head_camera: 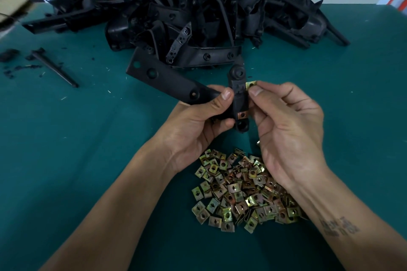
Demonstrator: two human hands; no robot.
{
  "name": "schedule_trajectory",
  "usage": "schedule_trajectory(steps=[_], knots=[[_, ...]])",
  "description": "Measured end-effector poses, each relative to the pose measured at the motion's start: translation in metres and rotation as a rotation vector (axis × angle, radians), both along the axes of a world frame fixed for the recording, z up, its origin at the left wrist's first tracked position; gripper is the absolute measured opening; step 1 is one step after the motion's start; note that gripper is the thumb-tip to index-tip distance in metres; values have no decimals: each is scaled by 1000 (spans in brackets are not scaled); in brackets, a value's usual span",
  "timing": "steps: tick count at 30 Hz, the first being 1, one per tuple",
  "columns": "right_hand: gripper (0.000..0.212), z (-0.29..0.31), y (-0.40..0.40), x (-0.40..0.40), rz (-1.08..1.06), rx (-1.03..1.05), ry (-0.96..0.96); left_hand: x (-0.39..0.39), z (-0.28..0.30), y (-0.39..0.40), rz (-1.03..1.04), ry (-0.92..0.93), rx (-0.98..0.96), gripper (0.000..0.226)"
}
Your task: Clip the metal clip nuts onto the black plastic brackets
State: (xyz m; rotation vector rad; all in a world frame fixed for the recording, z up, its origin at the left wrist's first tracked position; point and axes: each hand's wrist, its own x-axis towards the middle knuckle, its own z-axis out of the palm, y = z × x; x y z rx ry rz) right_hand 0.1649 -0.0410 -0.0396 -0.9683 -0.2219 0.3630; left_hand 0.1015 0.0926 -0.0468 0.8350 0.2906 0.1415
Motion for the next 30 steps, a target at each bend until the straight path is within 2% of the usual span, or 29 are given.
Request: schedule_trajectory(steps=[4,10,15,26,30], knots=[[8,-1,0,-1,-1,24,2,0,0,0,-15,-6,5,21],[10,-1,0,2,-53,-89,-140,0,-2,2,-40,-15,-18,22],[23,-2,-2,7,-33,-106,-216,-1,-3,4,-54,-3,-44,18],[17,-7,-2,5,45,-79,-270,-1,-4,5,-52,-1,0,26],[20,-11,-2,1,82,-102,-327,-1,-5,5,-50,-16,-12,28]])
